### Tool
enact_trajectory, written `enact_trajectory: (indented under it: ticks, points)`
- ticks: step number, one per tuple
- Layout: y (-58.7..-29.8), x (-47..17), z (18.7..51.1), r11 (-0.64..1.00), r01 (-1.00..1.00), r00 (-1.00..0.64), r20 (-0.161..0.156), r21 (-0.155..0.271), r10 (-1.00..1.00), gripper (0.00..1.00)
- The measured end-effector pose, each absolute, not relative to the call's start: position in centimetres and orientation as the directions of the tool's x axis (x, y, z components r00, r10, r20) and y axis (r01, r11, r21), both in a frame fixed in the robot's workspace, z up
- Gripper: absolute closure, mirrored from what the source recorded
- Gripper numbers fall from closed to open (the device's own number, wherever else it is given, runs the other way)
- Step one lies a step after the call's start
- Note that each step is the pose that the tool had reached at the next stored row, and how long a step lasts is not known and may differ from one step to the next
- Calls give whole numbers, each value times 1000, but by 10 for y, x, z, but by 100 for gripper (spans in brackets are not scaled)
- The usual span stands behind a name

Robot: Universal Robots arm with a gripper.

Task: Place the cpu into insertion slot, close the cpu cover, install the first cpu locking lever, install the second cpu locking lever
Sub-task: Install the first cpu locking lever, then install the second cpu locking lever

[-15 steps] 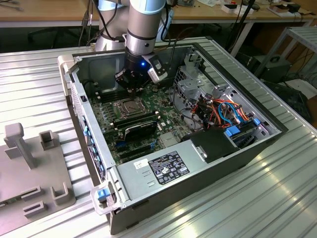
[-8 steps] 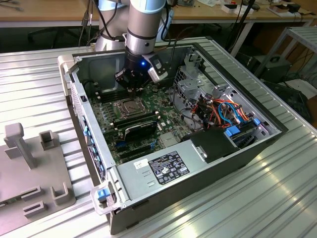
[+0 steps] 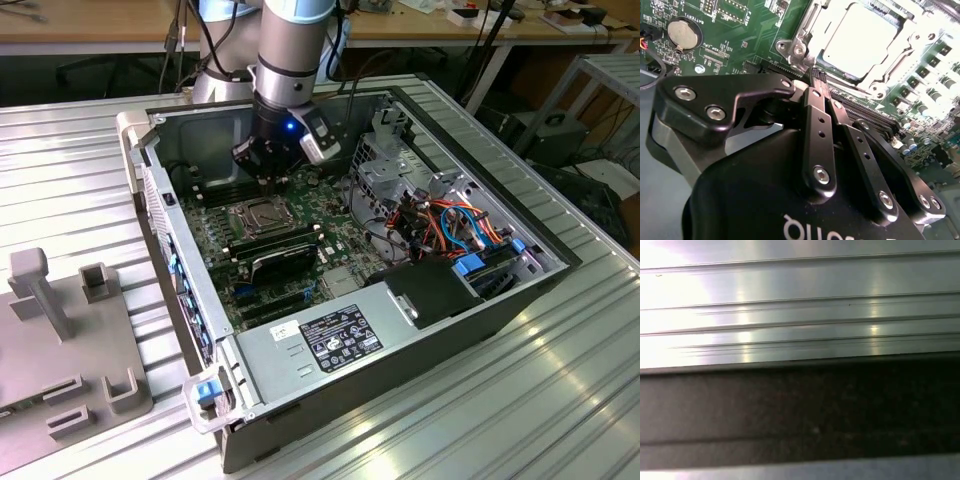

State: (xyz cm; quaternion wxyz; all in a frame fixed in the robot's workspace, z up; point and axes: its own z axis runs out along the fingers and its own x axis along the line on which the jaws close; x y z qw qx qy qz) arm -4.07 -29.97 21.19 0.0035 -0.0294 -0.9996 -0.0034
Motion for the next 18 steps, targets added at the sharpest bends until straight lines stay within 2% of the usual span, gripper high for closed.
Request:
enact_trajectory:
  ticks: [18]
  points:
    - [-303,-41,212,999,53,-999,7,6,53,89]
